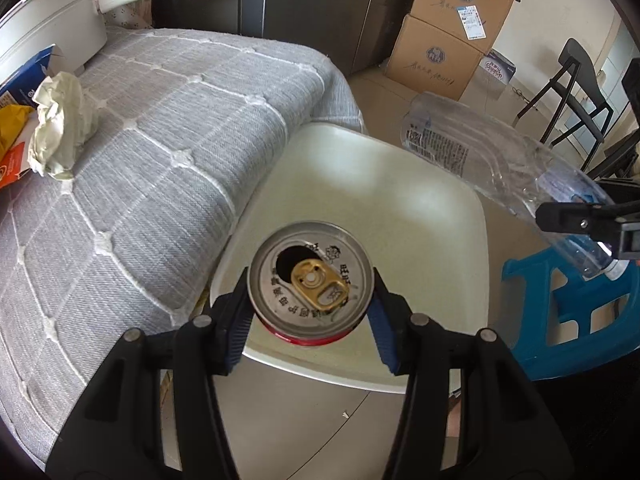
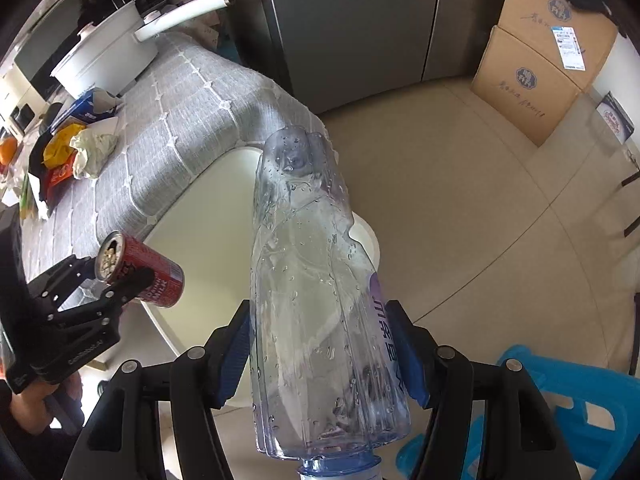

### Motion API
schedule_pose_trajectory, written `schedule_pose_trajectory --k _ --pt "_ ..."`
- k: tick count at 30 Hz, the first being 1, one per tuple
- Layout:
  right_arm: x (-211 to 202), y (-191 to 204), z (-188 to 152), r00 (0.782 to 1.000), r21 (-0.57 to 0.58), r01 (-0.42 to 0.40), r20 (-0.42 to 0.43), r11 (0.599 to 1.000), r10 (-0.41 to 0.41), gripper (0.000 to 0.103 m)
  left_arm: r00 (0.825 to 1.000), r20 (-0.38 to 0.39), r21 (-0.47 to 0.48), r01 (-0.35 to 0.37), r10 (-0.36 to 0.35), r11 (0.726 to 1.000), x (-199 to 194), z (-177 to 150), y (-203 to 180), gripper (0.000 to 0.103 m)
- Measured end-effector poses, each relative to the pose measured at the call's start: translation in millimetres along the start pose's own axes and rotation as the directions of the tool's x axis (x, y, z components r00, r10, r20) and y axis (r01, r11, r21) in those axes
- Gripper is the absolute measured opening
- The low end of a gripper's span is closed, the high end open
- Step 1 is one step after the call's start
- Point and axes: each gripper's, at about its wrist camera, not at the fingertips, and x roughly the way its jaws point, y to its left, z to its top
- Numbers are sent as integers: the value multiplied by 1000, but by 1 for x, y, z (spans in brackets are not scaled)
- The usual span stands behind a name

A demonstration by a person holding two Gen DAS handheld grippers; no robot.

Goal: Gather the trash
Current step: 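Carry the can with the left tool over the white bin and release it, then lower the water bottle into the white bin and open the right tool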

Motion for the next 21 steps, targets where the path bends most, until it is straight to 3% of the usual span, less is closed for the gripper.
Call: schedule_pose_trajectory --k 7,13,21 --pt "8 7 2 1000 -8 1 -22 1000 -1 66 998 -33 56 -43 45 998 12 -8 0 54" --pt "9 12 1 999 -17 7 -31 1000 -7 66 998 -17 48 -54 55 997 -5 -9 4 56" --pt "10 24 1 999 -45 9 -39 999 -10 66 993 48 17 -105 104 994 -55 -17 22 83"
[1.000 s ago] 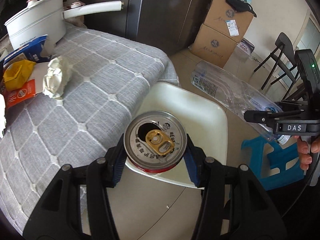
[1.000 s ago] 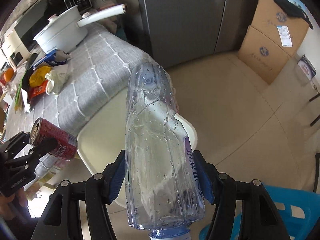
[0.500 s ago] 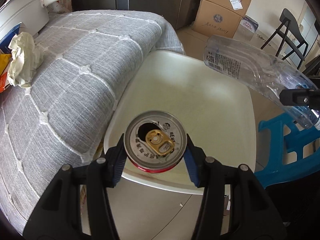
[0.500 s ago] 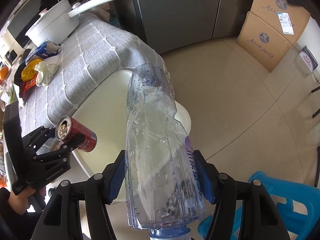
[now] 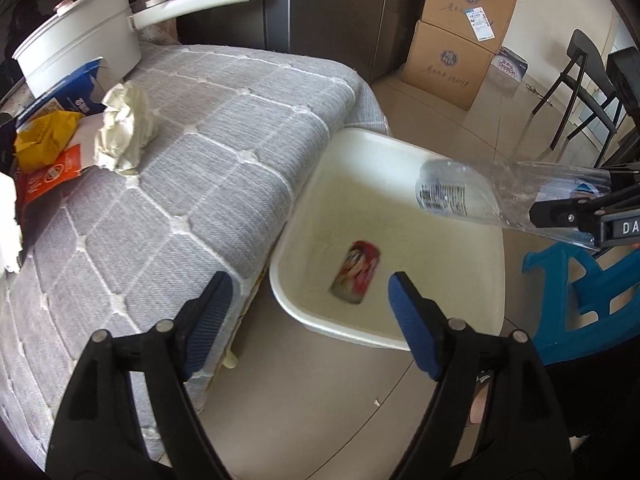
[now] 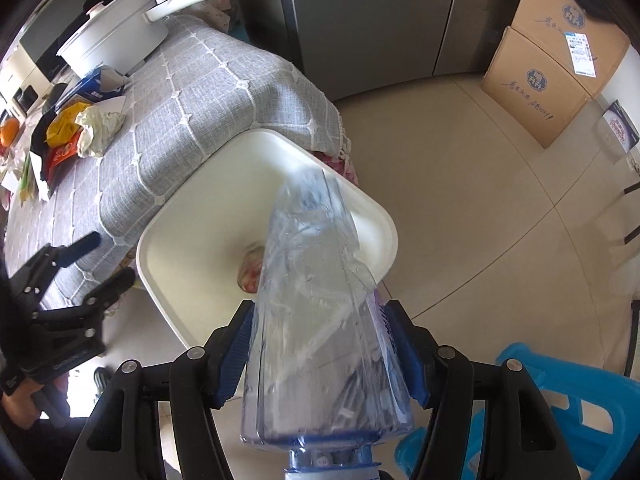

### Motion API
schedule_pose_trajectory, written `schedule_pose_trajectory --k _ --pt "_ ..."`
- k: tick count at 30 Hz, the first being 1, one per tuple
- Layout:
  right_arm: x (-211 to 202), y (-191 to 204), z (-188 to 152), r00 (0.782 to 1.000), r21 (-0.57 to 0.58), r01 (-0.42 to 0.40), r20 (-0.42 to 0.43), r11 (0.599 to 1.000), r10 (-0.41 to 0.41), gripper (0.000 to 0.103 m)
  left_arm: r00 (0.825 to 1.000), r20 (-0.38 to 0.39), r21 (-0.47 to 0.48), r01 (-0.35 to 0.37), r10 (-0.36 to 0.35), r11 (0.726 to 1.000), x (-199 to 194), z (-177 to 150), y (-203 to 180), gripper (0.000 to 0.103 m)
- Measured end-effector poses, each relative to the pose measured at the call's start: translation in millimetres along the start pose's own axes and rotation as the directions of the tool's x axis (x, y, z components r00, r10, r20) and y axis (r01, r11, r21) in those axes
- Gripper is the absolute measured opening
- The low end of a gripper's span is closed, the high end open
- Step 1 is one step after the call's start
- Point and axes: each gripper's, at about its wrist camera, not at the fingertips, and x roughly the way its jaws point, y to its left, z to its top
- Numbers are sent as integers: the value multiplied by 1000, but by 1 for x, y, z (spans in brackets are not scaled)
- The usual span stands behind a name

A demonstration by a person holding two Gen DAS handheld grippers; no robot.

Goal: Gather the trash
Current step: 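Lower the water bottle into the white bin and open the right tool, then move the right tool to the crumpled white paper and grasp it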

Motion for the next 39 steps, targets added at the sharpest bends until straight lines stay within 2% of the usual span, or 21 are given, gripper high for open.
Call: schedule_pose_trajectory --k 9,15,20,30,39 --pt "18 35 2 998 -87 20 -50 996 -24 66 995 51 -63 -86 89 994 -47 -16 37 96" --pt "39 56 5 993 -127 48 -99 991 -61 66 989 56 -98 -133 139 986 -60 -25 64 100" --pt "45 67 9 991 -114 28 -124 993 -42 67 986 44 -133 -154 161 979 -73 -36 84 100" --pt "21 98 13 998 -141 -4 -58 990 -4 76 982 46 -163 -176 185 971 -99 -56 113 101" --pt "-12 123 24 998 -127 -35 38 991 40 78 976 49 -258 -194 214 946 -120 -73 151 101"
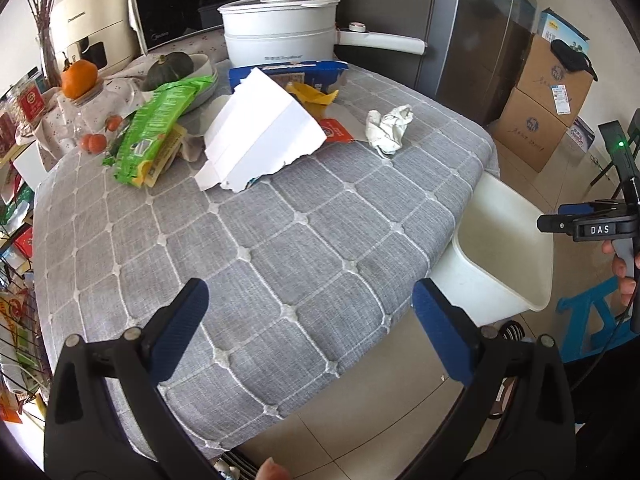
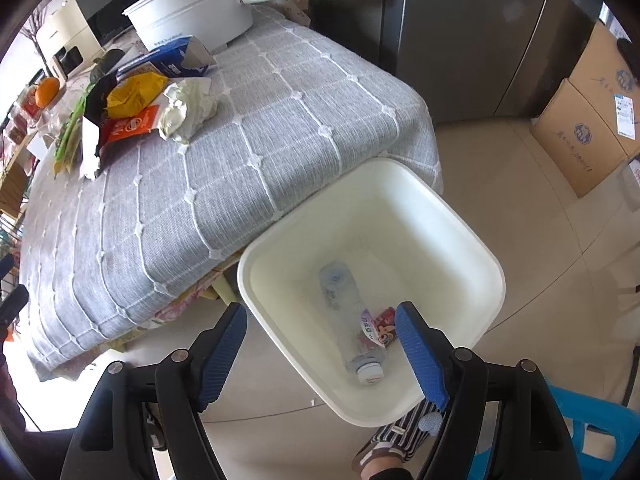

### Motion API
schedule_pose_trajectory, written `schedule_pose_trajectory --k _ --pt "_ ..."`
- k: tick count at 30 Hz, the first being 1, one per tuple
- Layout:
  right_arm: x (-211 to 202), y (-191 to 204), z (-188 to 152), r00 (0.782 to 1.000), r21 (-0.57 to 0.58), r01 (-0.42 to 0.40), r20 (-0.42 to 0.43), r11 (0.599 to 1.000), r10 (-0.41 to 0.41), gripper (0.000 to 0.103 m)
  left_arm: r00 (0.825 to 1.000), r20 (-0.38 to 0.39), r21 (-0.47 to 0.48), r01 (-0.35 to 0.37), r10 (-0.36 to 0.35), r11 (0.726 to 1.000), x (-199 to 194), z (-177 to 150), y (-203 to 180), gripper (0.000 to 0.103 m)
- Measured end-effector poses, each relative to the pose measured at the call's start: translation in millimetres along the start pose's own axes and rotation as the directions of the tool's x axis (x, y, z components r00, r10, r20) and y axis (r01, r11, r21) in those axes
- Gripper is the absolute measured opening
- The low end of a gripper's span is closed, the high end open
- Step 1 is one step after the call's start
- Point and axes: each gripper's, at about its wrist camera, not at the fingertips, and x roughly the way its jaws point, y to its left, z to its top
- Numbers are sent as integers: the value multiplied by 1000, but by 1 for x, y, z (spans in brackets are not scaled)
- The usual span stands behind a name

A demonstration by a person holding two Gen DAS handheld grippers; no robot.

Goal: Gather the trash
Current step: 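Move the right tool to the crumpled white paper and grasp it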

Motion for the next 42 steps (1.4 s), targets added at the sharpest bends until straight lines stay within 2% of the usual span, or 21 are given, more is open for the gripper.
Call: schedule_pose_trajectory --k 5,9,20,26,33,37,39,40,42 --pt "-18 28 3 997 -42 10 81 999 -7 84 999 28 -43 -27 28 999 -8 0 24 102" --pt "-27 52 11 991 -67 -11 129 998 20 85 998 44 -80 -46 50 996 -12 -1 42 102" --pt "-26 114 40 977 -108 -57 200 993 77 91 990 59 -209 -116 131 971 -6 1 86 102" --pt "-9 143 64 972 -107 -78 211 991 99 91 989 31 -243 -134 145 961 9 5 96 102" --pt "39 148 106 973 -63 -34 227 997 47 91 987 -1 -263 -154 159 952 25 11 99 102" --pt "68 131 124 969 44 -109 226 993 96 91 984 -5 -250 -173 177 953 32 19 96 102" --pt "77 125 130 963 84 -152 235 985 128 89 984 -6 -245 -173 177 954 34 23 94 102" --pt "81 122 132 958 96 -179 242 979 152 85 985 -8 -244 -172 175 955 36 24 92 102" --pt "88 120 136 953 102 -221 233 970 192 63 986 -20 -237 -164 164 957 40 29 87 102"
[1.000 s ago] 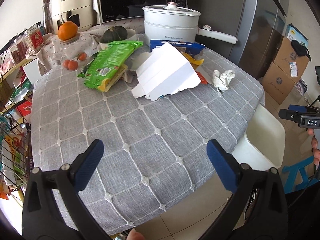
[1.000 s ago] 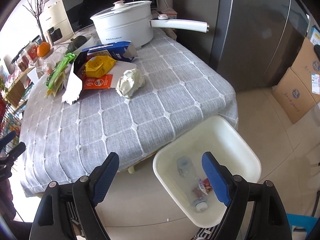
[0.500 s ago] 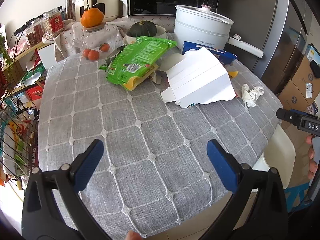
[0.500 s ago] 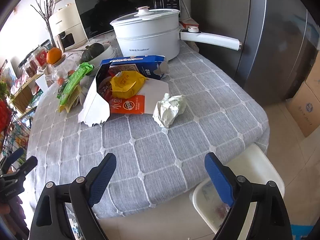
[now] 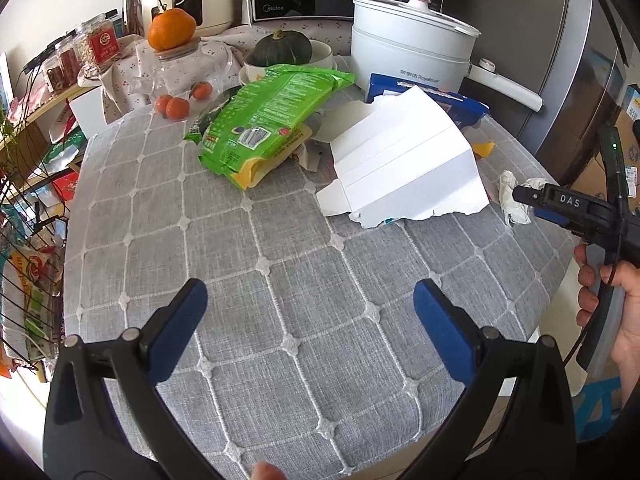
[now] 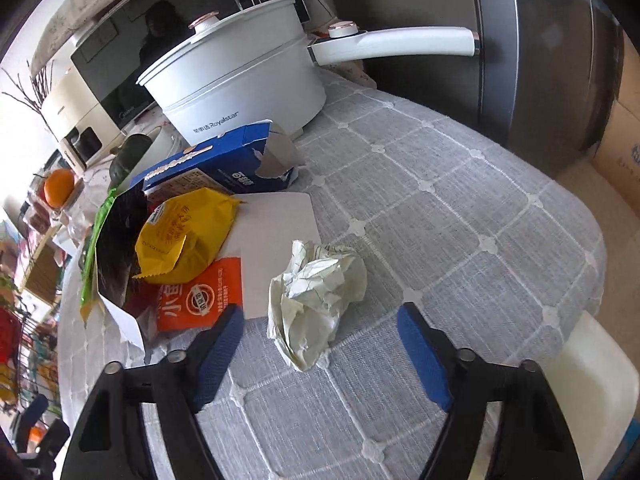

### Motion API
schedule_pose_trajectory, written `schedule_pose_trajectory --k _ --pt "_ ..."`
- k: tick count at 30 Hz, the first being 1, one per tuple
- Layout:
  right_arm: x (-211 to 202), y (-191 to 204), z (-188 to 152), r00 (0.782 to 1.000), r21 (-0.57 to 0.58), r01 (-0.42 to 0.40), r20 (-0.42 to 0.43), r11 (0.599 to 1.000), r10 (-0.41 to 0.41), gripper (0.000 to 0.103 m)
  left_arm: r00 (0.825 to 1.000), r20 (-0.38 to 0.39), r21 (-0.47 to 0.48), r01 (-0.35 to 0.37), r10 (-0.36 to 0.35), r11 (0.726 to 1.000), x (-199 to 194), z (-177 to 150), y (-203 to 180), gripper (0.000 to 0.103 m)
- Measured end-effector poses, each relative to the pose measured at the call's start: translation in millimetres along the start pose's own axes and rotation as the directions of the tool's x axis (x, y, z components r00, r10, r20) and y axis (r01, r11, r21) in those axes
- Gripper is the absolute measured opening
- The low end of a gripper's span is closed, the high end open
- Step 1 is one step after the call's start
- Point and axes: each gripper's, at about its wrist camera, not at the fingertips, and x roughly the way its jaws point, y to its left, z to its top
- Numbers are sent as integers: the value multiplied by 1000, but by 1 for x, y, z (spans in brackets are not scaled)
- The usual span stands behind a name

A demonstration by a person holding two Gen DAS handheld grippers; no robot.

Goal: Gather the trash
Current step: 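Move the right tool to the crumpled white paper and grasp it, then grasp the white paper box with the left tool while the right tool lifts the crumpled paper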

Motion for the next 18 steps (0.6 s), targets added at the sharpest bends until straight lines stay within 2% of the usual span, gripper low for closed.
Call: schedule_pose_trajectory --k 1,2,7,13,15,18 --pt "5 -1 1 1000 5 -17 -22 1000 17 38 1000 -7 6 4 -4 1000 1 2 -4 102" --pt "8 -3 1 999 10 -29 -41 1000 29 28 1000 -8 12 6 -6 1000 2 4 -8 102" --pt "-11 -9 2 999 -5 -30 -10 1000 30 20 1000 1 24 13 -13 1000 5 20 -33 102" --pt "-54 -30 7 999 -12 -34 29 999 34 16 999 21 -87 52 -50 995 13 55 -61 102" --pt "-67 -41 8 999 -17 -33 37 999 34 16 999 23 -92 32 -30 995 19 66 -75 102" --pt "-82 -57 9 999 -16 -23 46 1000 23 15 1000 23 -71 -15 17 997 29 81 -94 97"
